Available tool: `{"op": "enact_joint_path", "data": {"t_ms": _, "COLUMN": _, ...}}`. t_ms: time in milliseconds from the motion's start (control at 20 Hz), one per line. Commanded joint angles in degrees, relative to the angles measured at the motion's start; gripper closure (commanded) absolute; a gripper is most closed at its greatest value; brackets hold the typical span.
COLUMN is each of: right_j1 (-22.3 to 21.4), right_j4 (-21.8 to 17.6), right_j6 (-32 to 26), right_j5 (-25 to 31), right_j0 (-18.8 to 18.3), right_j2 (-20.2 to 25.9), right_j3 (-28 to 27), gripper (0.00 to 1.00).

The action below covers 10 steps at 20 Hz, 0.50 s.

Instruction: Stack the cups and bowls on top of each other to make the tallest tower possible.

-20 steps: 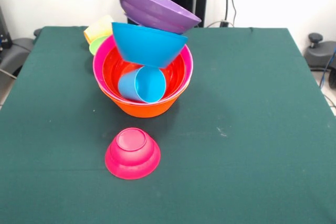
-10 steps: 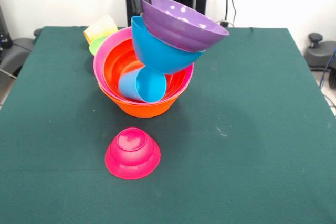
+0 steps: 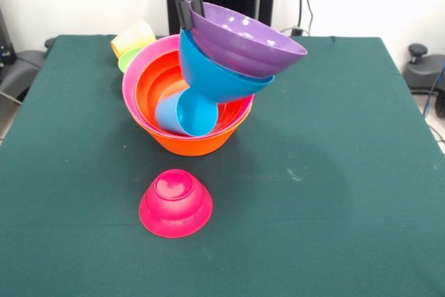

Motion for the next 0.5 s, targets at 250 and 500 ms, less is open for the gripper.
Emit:
{"op": "enact_joint_path", "data": {"t_ms": 250, "right_j1": 1.9, "right_j4": -3.0, "right_j6": -9.4, "right_j5": 0.3, "right_j0": 1.0, "right_j2": -3.0, "right_j3": -1.3, "gripper": 1.0}}
{"op": "enact_joint_path", "data": {"t_ms": 500, "right_j1": 1.6, "right_j4": -0.7, "right_j6": -11.6, "right_j5": 1.2, "right_j0": -1.4, "right_j2": -0.5, "right_j3": 0.0, "gripper": 1.0}}
